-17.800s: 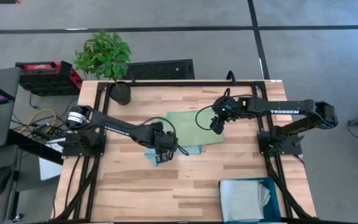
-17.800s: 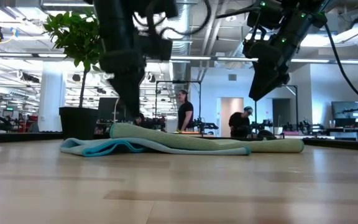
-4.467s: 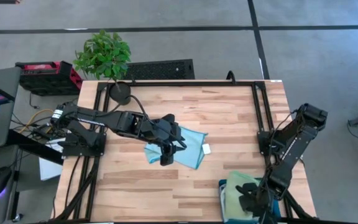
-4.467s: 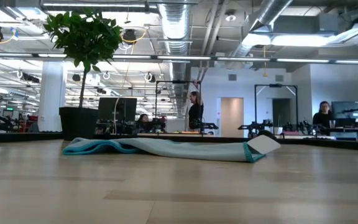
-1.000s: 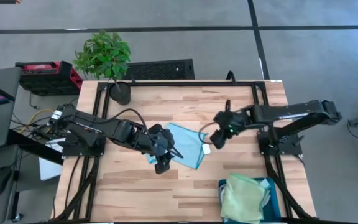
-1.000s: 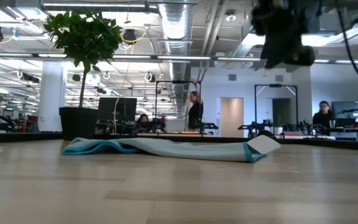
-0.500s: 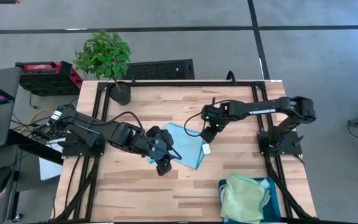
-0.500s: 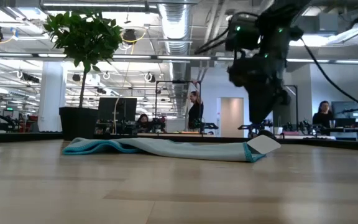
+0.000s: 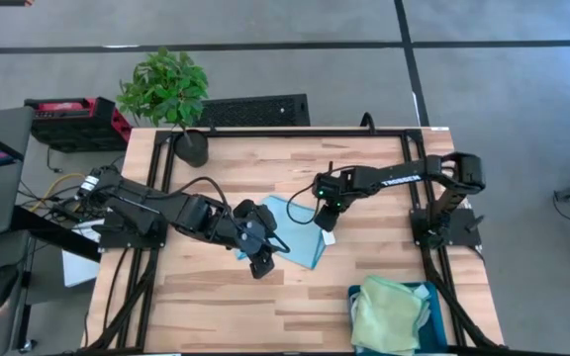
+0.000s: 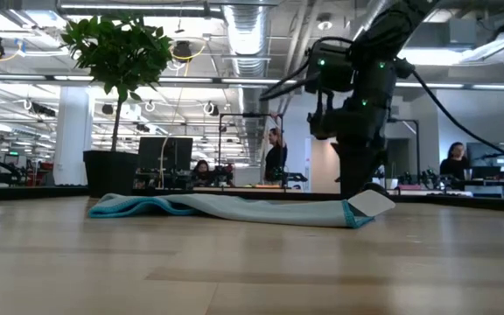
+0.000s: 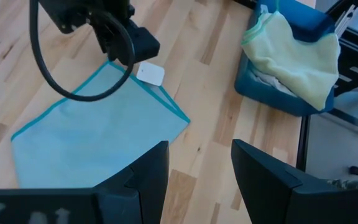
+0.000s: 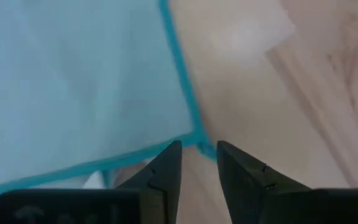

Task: Fold microfiber towels
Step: Fold the blue microfiber towel

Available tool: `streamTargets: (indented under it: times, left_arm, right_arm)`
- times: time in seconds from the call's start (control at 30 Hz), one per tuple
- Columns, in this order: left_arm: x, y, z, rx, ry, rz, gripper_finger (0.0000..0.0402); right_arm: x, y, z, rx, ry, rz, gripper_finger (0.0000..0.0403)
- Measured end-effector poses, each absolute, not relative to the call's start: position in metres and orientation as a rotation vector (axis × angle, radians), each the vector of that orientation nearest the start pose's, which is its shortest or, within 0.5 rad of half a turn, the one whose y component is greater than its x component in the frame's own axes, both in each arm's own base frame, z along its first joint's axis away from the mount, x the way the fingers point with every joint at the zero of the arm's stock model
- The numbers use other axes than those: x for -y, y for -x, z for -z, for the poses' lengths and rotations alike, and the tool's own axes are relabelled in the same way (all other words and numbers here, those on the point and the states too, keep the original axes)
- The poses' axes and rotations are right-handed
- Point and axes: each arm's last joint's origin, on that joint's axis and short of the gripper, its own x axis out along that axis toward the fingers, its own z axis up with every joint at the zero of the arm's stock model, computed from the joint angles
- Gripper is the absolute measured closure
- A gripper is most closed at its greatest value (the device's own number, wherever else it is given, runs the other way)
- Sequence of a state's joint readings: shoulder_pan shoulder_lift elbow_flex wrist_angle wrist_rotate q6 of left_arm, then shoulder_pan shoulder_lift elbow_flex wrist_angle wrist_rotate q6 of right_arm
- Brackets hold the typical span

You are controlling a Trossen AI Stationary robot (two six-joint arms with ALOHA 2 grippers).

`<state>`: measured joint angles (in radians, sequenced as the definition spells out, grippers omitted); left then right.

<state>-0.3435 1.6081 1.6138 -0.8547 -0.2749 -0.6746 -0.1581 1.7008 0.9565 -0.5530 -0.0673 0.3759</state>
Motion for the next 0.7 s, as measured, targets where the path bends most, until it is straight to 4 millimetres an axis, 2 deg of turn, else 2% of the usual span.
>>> streamTargets:
  times: [0.17,0.57,0.7]
  left_arm:
    - [0.106,-0.321,-0.357,-0.787,0.381,-0.21,0.0235]
    - [0.106,-0.321,-0.357,-0.788,0.379,-0.21,0.0235]
    - [0.106,-0.32,-0.357,-0.788,0.378,-0.21,0.0235]
  right_arm:
    - [0.044,-0.302,-0.141,-1.283,-0.406,0.28,0.0278]
    - [0.044,-0.305,-0.142,-1.244,-0.449,0.283,0.0278]
    - [0.042,-0.306,-0.135,-1.267,-0.449,0.288,0.0278]
